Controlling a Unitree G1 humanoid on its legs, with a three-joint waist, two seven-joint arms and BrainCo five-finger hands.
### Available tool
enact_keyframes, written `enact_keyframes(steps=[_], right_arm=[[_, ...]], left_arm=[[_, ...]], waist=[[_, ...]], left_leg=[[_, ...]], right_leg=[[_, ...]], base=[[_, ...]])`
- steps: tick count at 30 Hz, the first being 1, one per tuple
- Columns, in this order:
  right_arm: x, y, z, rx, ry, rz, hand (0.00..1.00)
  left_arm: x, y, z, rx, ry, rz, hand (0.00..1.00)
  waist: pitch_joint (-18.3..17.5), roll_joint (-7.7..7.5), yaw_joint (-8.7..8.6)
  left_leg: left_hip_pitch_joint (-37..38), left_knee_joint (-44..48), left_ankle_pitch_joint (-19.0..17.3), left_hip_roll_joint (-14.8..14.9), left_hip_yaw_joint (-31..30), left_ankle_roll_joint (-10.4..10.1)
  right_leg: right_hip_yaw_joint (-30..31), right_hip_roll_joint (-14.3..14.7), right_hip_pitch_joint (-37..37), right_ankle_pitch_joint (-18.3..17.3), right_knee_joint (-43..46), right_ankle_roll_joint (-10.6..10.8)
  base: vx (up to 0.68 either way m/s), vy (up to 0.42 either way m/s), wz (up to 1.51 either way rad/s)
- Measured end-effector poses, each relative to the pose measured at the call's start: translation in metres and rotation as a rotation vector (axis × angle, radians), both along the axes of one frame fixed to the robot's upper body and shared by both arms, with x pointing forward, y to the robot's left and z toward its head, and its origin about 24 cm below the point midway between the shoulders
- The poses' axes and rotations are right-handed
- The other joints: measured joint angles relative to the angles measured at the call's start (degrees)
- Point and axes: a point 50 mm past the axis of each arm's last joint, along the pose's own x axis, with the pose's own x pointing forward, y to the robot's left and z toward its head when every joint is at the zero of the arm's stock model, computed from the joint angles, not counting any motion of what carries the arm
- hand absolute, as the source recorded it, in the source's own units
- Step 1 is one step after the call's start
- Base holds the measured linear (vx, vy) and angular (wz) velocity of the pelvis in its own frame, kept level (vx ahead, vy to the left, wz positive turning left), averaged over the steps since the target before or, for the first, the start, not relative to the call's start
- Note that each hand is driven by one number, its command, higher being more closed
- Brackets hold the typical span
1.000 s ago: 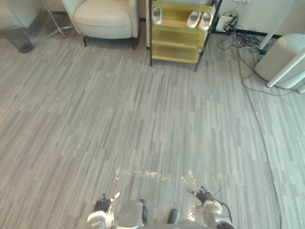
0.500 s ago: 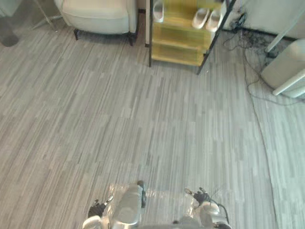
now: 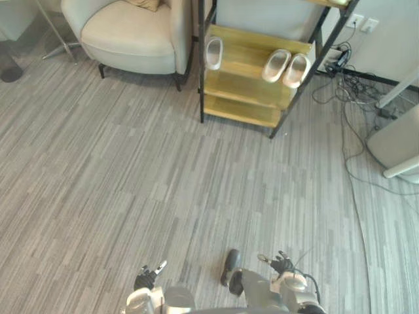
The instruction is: Organize the slippers on the shoe rack
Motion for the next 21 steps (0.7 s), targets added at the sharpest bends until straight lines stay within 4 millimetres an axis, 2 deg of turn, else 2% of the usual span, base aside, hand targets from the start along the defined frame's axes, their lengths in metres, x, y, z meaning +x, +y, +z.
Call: enact_keyframes(steps=[1, 2, 3, 5, 6, 7, 8, 9, 10, 11, 12, 13, 14, 16, 17, 18, 19, 21], right_arm=[[-0.002, 0.003, -0.001, 0.009, 0.004, -0.002, 0.00], [0.000, 0.009, -0.001, 0.024, 0.000, -0.001, 0.00], [-0.001, 0.013, -0.001, 0.032, 0.004, 0.000, 0.00], [0.003, 0.014, 0.000, 0.030, -0.003, 0.008, 0.00], [0.010, 0.015, 0.002, 0.027, -0.012, 0.016, 0.00], [0.016, 0.015, 0.004, 0.022, -0.027, 0.011, 0.00], [0.016, 0.014, 0.004, 0.017, -0.024, 0.004, 0.00], [0.015, 0.010, 0.004, 0.006, -0.025, 0.000, 0.00], [0.015, 0.009, 0.004, 0.002, -0.023, -0.002, 0.00], [0.016, 0.015, 0.004, 0.019, -0.029, -0.001, 0.00], [0.018, 0.018, 0.006, 0.025, -0.043, -0.005, 0.00], [0.018, 0.023, 0.007, 0.037, -0.053, -0.004, 0.00], [0.017, 0.025, 0.006, 0.043, -0.049, 0.005, 0.00], [0.012, 0.024, 0.004, 0.045, -0.037, 0.003, 0.00], [0.007, 0.024, 0.002, 0.047, -0.024, 0.002, 0.00], [0.001, 0.024, 0.000, 0.050, -0.009, 0.001, 0.00], [-0.004, 0.023, -0.002, 0.056, 0.008, 0.001, 0.00], [-0.001, 0.021, -0.001, 0.050, -0.002, 0.006, 0.00]], left_arm=[[0.004, 0.004, 0.003, 0.012, -0.022, -0.003, 0.00], [0.010, 0.006, 0.007, 0.020, -0.051, -0.013, 0.00], [0.015, 0.008, 0.011, 0.029, -0.077, -0.019, 0.00], [0.021, 0.013, 0.015, 0.048, -0.097, -0.032, 0.00], [0.022, 0.016, 0.016, 0.058, -0.095, -0.035, 0.00], [0.021, 0.018, 0.015, 0.063, -0.084, -0.033, 0.00], [0.018, 0.020, 0.014, 0.070, -0.073, -0.035, 0.00], [0.013, 0.017, 0.011, 0.061, -0.051, -0.042, 0.00], [0.009, 0.017, 0.009, 0.057, -0.036, -0.033, 0.00], [0.011, 0.023, 0.011, 0.077, -0.036, -0.040, 0.00], [0.013, 0.024, 0.011, 0.079, -0.039, -0.043, 0.00], [0.011, 0.023, 0.009, 0.074, -0.026, -0.047, 0.00], [0.009, 0.022, 0.008, 0.075, -0.013, -0.059, 0.00], [0.007, 0.022, 0.008, 0.085, -0.001, -0.100, 0.00], [0.009, 0.021, 0.009, 0.090, -0.010, -0.117, 0.00], [0.010, 0.021, 0.010, 0.094, -0.013, -0.124, 0.00], [0.011, 0.021, 0.011, 0.095, -0.019, -0.124, 0.00], [0.011, 0.020, 0.010, 0.091, -0.016, -0.122, 0.00]], waist=[[0.6, -0.74, 0.93], [1.0, -1.81, 1.30], [1.1, -2.54, 1.72], [1.6, -3.45, 2.53], [2.2, -3.97, 2.90], [2.9, -5.18, 3.54], [3.1, -5.40, 4.00], [2.8, -4.62, 4.66], [2.9, -5.02, 5.22], [2.8, -7.05, 5.08], [2.9, -7.39, 5.49], [2.8, -7.54, 5.89], [2.9, -7.48, 6.10], [2.8, -6.74, 5.43], [2.8, -6.52, 4.89], [3.1, -6.09, 4.79], [2.9, -6.23, 4.02], [3.2, -5.81, 3.38]], left_leg=[[-2.7, 4.6, -1.3, 0.6, 2.0, 0.2], [-6.5, 6.9, -2.3, 0.4, 3.7, 1.0], [-9.9, 6.0, -3.3, -0.2, 5.2, 1.6], [-14.6, -1.9, -4.7, -2.9, 7.3, 3.0], [-16.2, -10.0, -4.6, -5.3, 7.8, 3.1], [-16.6, -23.3, -2.1, -9.0, 8.1, 2.8], [-16.2, -30.9, 1.6, -10.4, 8.0, 2.7], [-15.5, -39.5, 9.9, -11.2, 7.4, 2.7], [-14.8, -39.2, 14.2, -11.6, 7.6, 5.3], [-15.0, -37.6, 11.7, -13.0, 8.4, 5.1], [-15.0, -36.0, 9.3, -13.2, 8.8, 4.9], [-13.2, -33.7, 5.6, -13.2, 9.7, 5.3], [-11.0, -33.1, 3.6, -13.2, 10.5, 5.5], [-5.9, -32.6, 0.4, -13.3, 10.9, 6.4], [-3.0, -32.9, -1.4, -13.3, 10.8, 6.5], [-0.8, -33.4, -2.5, -13.2, 10.7, 6.7], [2.9, -35.2, -3.5, -13.0, 10.6, 6.8], [7.0, -37.4, -3.7, -12.3, 10.1, 6.8]], right_leg=[[0.1, 0.2, 2.7, -1.6, -0.7, -0.7], [0.3, 0.2, 5.6, -2.7, -2.0, -0.5], [0.4, 0.1, 8.1, -3.3, -3.7, -0.2], [1.3, -0.6, 11.3, -3.8, -5.9, 0.7], [2.0, -1.4, 12.7, -3.9, -6.4, 1.7], [2.9, -3.1, 14.0, -4.9, -6.9, 3.2], [3.5, -3.7, 14.6, -5.6, -7.1, 4.3], [4.4, -3.5, 15.9, -6.9, -7.3, 6.0], [5.5, -3.6, 17.1, -8.2, -7.5, 7.3], [5.0, -5.5, 17.4, -8.3, -6.9, 7.1], [5.0, -6.2, 17.1, -8.3, -4.8, 7.2], [5.1, -7.8, 15.9, -9.0, 2.1, 8.5], [5.3, -9.3, 14.5, -9.2, 8.9, 9.2], [5.4, -12.1, 9.0, -7.7, 28.4, 12.3], [4.2, -13.1, 5.5, -8.0, 37.9, 11.7], [2.6, -13.9, 3.0, -8.6, 41.9, 10.6], [-1.1, -14.9, -0.8, -9.9, 41.4, 8.4], [-3.7, -13.5, -4.7, -10.5, 30.4, 8.1]], base=[[0.52, -0.136, 0.05], [0.42, -0.101, 0.07], [0.53, -0.079, 0.06], [0.41, 0.028, -0.17], [0.57, 0.165, -0.44], [0.57, 0.191, -0.48], [0.61, 0.240, -0.48], [0.44, 0.180, -0.41], [0.55, 0.213, -0.17], [0.45, 0.155, -0.08], [0.53, 0.185, -0.10], [0.51, 0.197, -0.36], [0.48, 0.203, -0.48], [0.45, 0.188, -0.22], [0.54, 0.171, 0.03], [0.62, 0.120, 0.16], [0.60, 0.066, 0.19], [0.52, 0.002, 0.20]])
